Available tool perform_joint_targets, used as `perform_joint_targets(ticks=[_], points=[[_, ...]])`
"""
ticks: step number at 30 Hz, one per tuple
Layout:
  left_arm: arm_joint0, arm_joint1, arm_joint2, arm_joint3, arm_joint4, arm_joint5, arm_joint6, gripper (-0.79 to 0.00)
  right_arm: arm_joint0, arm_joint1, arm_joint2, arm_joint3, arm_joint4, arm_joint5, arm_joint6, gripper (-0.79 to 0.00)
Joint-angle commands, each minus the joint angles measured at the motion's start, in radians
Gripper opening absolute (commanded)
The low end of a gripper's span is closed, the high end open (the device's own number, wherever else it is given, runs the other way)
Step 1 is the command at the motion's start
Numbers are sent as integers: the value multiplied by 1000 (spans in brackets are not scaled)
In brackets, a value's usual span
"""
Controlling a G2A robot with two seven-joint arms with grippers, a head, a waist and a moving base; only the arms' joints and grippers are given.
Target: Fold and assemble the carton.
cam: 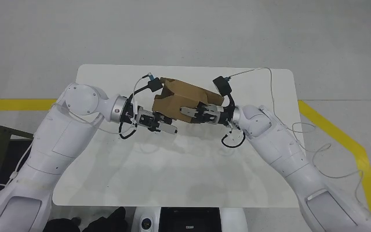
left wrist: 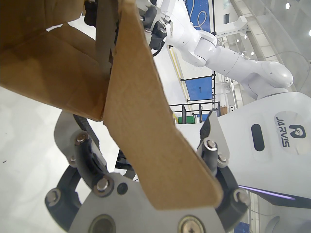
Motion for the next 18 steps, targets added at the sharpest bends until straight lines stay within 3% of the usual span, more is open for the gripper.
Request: perform_joint_targets(ticks=[1,7,18], points=[[2,0,-2,0,-1,1,-4,0,2,1,10,5,-3,0,-1,-785],[8,8,-36,27,6,-2,0,0,-17,18,69,6,-24,0,18,-785],[44,31,-135,63,44,-11,65,0,-106,71,153,-66,110,0,193,-785]])
